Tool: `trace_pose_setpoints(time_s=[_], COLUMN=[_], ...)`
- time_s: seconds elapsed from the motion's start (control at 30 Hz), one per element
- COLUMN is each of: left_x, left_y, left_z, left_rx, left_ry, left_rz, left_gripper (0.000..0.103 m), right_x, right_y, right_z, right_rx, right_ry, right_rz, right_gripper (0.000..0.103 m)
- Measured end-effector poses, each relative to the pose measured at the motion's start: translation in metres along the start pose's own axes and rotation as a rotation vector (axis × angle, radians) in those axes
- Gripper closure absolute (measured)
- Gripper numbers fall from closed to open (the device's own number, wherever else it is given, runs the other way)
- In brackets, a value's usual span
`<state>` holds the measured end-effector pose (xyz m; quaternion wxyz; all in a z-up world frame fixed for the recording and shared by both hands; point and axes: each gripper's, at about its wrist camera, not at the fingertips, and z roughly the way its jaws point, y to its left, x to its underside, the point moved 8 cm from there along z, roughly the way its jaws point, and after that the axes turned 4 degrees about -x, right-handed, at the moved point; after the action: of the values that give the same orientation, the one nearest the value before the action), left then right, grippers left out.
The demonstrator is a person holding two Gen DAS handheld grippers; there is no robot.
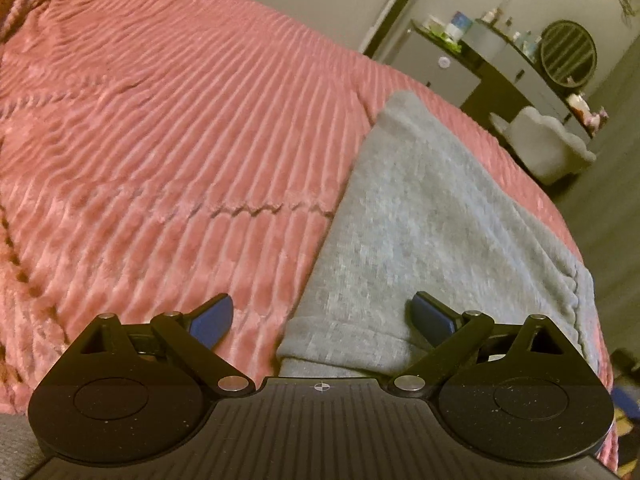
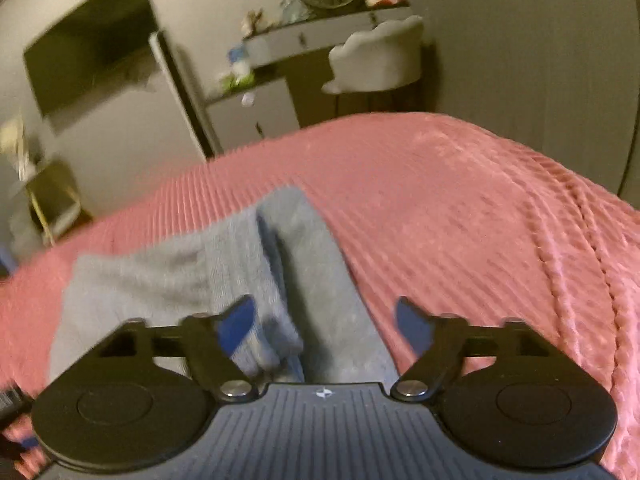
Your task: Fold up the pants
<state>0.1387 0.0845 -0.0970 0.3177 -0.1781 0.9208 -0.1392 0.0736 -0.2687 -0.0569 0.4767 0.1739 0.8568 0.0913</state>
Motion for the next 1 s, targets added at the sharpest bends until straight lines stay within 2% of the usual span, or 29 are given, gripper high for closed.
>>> trace_pose_setpoints(time_s=[0.07, 0.2, 0.3, 0.33, 0.4, 0.43, 0.53, 0.6, 0.63, 0.8, 0.83, 1.0], left_x=[0.001, 0.002, 0.003, 0.003, 0.001, 0.000, -0.009, -0.018, -0.024, -0.039, -0.039, -0.033], left_y=[-0.004, -0.008, -0.007, -0.006, -0.005, -0.003, 0.013, 0.023, 0.025, 0.003, -0.003, -0.025], left_z=[0.003, 0.004, 0.003, 0.003, 0.004, 0.004, 0.003, 0.003, 0.004, 0.008, 0.012, 0.039], left_rx=[-0.023, -0.047, -0.046, -0.047, -0.041, -0.033, -0.028, -0.036, -0.013, 0.272, 0.305, 0.360], left_ry=[0.001, -0.006, 0.002, 0.006, 0.021, 0.036, 0.061, 0.076, 0.084, 0.142, 0.160, 0.270], left_rz=[0.031, 0.061, 0.053, 0.050, 0.055, 0.053, -0.006, -0.034, -0.032, 0.078, 0.115, 0.252], left_gripper=[0.004, 0.004, 0.003, 0.003, 0.003, 0.003, 0.004, 0.004, 0.004, 0.004, 0.004, 0.004], right_x=[-0.008, -0.021, -0.014, -0.008, 0.016, 0.026, 0.021, 0.012, 0.011, 0.008, 0.007, 0.001], right_y=[0.010, 0.057, 0.088, 0.090, 0.080, 0.070, 0.047, 0.032, 0.026, 0.008, 0.007, 0.001], right_z=[-0.002, 0.003, 0.021, 0.033, 0.067, 0.080, 0.070, 0.064, 0.062, 0.075, 0.077, 0.097], right_rx=[-0.031, -0.104, -0.151, -0.120, 0.045, 0.098, 0.017, -0.014, -0.036, -0.170, -0.191, -0.293], right_ry=[-0.020, -0.067, -0.041, -0.013, 0.085, 0.131, 0.122, 0.130, 0.140, 0.223, 0.234, 0.269], right_rz=[-0.041, -0.245, -0.373, -0.439, -0.572, -0.585, -0.383, -0.297, -0.271, -0.198, -0.183, -0.194], right_gripper=[0.019, 0.013, 0.013, 0.011, 0.010, 0.006, 0.000, 0.000, 0.000, 0.000, 0.000, 0.000])
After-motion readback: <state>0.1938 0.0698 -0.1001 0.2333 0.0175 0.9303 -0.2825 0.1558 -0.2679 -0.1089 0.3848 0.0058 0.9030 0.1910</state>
